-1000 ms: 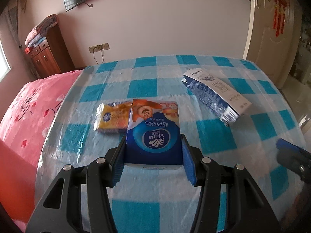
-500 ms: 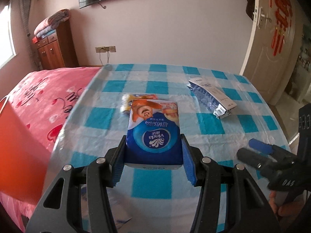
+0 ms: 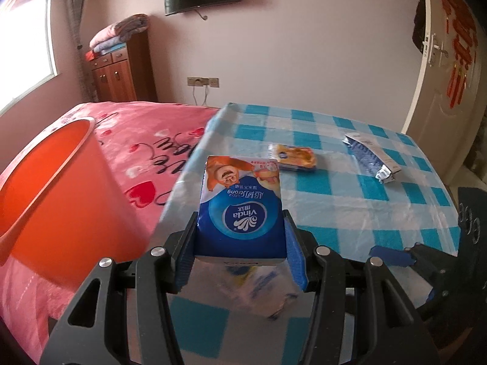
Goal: Collect trash
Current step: 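Lift the Vinda pack with the left tool while the right tool approaches the white Magicday bread bag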
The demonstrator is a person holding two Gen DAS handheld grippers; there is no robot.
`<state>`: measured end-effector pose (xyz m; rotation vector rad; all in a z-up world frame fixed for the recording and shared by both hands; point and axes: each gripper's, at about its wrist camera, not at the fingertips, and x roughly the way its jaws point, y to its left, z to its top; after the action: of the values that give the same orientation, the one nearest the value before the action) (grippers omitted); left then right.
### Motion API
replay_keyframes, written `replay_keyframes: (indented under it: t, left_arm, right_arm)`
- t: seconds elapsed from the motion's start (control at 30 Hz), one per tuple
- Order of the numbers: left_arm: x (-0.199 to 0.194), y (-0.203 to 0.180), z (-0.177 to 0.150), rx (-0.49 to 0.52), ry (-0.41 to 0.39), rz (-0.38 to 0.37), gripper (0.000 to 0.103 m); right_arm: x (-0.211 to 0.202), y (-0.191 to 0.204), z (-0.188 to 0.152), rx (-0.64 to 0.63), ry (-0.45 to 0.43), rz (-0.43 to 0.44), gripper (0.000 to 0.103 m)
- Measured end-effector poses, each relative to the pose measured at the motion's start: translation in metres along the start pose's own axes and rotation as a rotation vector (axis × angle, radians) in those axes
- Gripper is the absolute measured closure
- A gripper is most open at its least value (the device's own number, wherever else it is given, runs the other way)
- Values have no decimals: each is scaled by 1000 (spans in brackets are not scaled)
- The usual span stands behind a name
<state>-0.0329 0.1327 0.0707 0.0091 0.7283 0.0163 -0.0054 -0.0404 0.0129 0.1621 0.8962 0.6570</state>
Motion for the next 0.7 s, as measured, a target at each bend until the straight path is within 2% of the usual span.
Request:
replay_keyframes:
  t: [0.3,0.7]
  left_arm:
    - [-11,31,-15,-40,5,18,50]
    - [-15,50,-30,-72,10,9,50]
  right_arm:
    - [25,41,2,-90,45,0,10]
    - [58,69,13,-222,86,-85,10]
